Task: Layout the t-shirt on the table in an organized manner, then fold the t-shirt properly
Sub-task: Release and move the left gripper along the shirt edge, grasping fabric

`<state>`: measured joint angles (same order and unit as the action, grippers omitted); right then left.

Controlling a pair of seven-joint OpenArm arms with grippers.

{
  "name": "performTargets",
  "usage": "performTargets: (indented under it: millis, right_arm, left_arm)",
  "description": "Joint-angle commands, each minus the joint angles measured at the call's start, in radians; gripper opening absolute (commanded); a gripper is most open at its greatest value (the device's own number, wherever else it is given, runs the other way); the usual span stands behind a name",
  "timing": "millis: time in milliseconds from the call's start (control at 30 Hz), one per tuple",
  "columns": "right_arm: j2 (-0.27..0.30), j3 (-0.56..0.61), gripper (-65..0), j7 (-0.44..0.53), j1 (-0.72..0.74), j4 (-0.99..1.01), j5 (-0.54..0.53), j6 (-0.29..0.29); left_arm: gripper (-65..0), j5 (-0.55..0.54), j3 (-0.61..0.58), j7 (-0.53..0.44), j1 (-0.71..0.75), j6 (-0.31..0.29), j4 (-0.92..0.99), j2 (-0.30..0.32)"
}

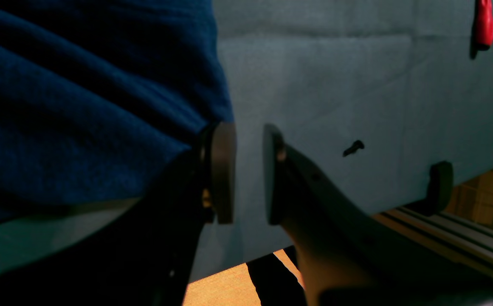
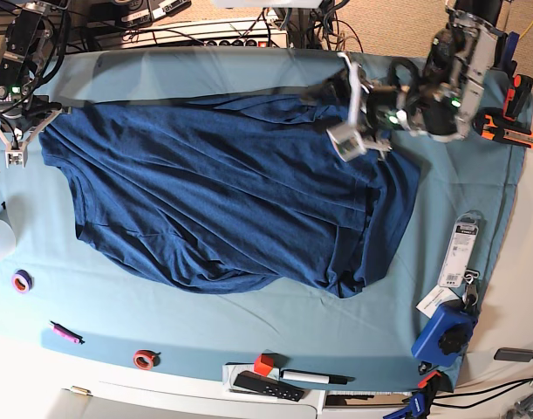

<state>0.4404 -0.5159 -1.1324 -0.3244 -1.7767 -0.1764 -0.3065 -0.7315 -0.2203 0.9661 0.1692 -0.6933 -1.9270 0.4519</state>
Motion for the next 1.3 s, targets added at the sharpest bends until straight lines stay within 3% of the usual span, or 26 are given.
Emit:
performTargets:
  millis: [0,100,400,500,667,733,833,967,1267]
  right_arm:
    - [0.022,-0.009,-52.7,0.014,0.006,-0.015,0.009,0.009]
    - [0.022,-0.009,-52.7,0.014,0.006,-0.015,0.009,0.009]
    - [0.022,-0.009,-52.7,0.014,0.006,-0.015,0.009,0.009]
    - [0.022,-0.009,-52.7,0.014,0.006,-0.015,0.009,0.009]
    - [0.022,-0.009,-52.7,0.015,0.006,-0.015,0.009,0.009]
    - [0.022,-0.009,-52.7,0.015,0.006,-0.015,0.009,0.009]
    - [0.022,-0.009,-52.7,0.018,0.006,-0.015,0.009,0.009]
    - [0.022,-0.009,-52.7,0.023,0.006,-0.015,0.009,0.009]
    - [0.022,-0.009,-52.7,0.035,0.006,-0.015,0.009,0.009]
  left_arm:
    - [-31.7,0.008,-0.021,-0.043,-0.008,-0.005,-0.015,0.005]
    - [-31.8,0.108,-0.097,-0.111,-0.009,0.003,-0.015,0.005]
    - [-32.2,0.443,-0.225,-0.240,-0.009,0.141,-0.015,0.005]
    - [-40.1,0.471,-0.243,-0.241,-0.008,0.163,-0.015,0.006]
    - [-65.0,0.466,-0.242,-0.236,-0.006,0.156,-0.015,0.006]
    - [-65.0,0.438,-0.242,-0.216,-0.006,0.112,-0.015,0.006]
    - [-65.0,0.311,-0.242,-0.146,-0.006,-0.005,-0.016,0.006]
    - [-65.0,0.098,-0.242,-0.048,-0.006,-0.005,-0.026,0.021]
    - [-65.0,-0.158,-0.242,0.129,-0.006,-0.005,-0.167,0.032]
